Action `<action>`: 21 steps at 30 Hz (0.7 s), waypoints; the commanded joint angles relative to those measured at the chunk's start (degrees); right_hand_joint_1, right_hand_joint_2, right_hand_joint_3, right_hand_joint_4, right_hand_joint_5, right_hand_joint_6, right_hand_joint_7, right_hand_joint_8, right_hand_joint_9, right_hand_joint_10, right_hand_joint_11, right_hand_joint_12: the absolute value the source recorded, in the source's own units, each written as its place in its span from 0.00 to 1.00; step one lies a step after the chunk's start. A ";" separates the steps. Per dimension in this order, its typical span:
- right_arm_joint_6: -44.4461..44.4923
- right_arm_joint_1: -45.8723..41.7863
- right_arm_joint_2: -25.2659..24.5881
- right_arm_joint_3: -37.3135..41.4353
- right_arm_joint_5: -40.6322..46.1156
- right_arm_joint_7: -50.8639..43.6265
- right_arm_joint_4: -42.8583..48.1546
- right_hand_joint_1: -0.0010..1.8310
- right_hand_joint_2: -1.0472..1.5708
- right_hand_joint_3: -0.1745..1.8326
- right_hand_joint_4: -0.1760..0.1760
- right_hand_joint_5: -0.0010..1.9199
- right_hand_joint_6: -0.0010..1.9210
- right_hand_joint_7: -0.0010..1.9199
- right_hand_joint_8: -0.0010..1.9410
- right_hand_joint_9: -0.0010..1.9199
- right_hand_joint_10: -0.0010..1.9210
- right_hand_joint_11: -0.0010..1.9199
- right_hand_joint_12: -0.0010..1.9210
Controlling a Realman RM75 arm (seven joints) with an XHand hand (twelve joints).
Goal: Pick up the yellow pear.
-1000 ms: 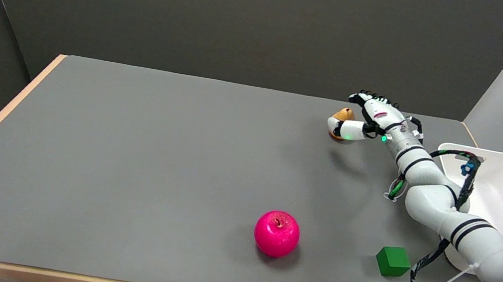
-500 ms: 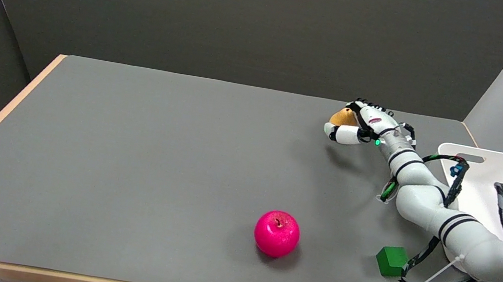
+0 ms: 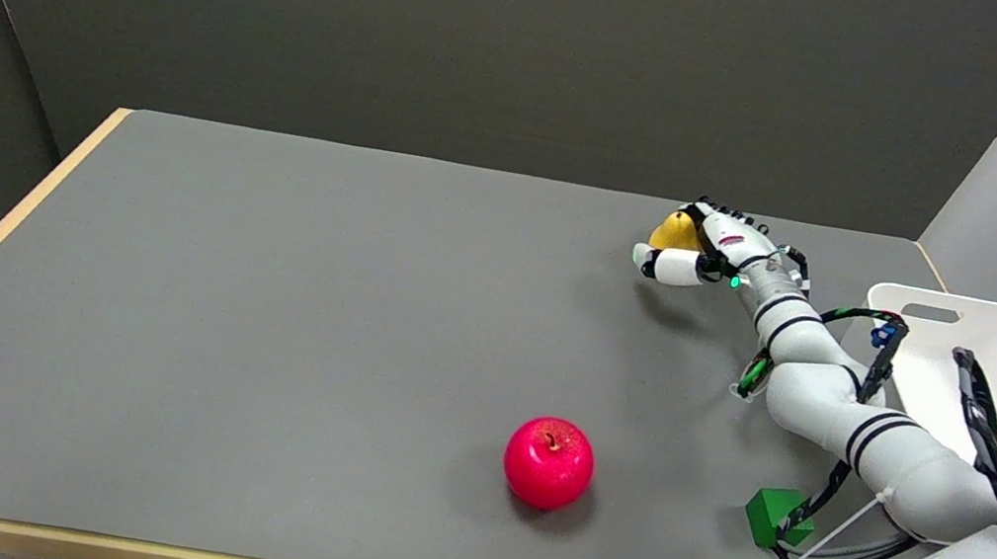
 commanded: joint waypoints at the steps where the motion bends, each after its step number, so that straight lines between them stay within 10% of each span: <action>1: 1.92 1.98 -1.68 -1.79 0.40 -0.01 -3.71 0.22 0.63 0.51 0.30 0.11 0.22 0.14 0.16 0.11 0.38 0.05 0.64; 9: 4.03 1.53 -1.68 -1.87 -0.08 -0.41 -2.88 0.37 0.66 0.54 0.39 0.14 0.28 0.24 0.27 0.22 0.49 0.10 0.69; 13: 4.99 1.34 -1.49 -1.87 -0.08 -0.49 -1.74 0.43 0.70 0.52 0.51 0.19 0.50 0.31 0.44 0.30 0.58 0.15 0.72; 16: 5.70 1.10 -1.14 -1.87 -0.16 -0.49 -0.52 0.45 0.87 0.22 0.70 0.29 0.86 0.34 0.60 0.34 0.69 0.17 0.79; 21: 6.92 0.46 -0.26 -1.63 -0.12 -0.49 2.51 0.47 0.85 0.27 0.69 0.30 0.86 0.35 0.76 0.35 0.81 0.11 0.89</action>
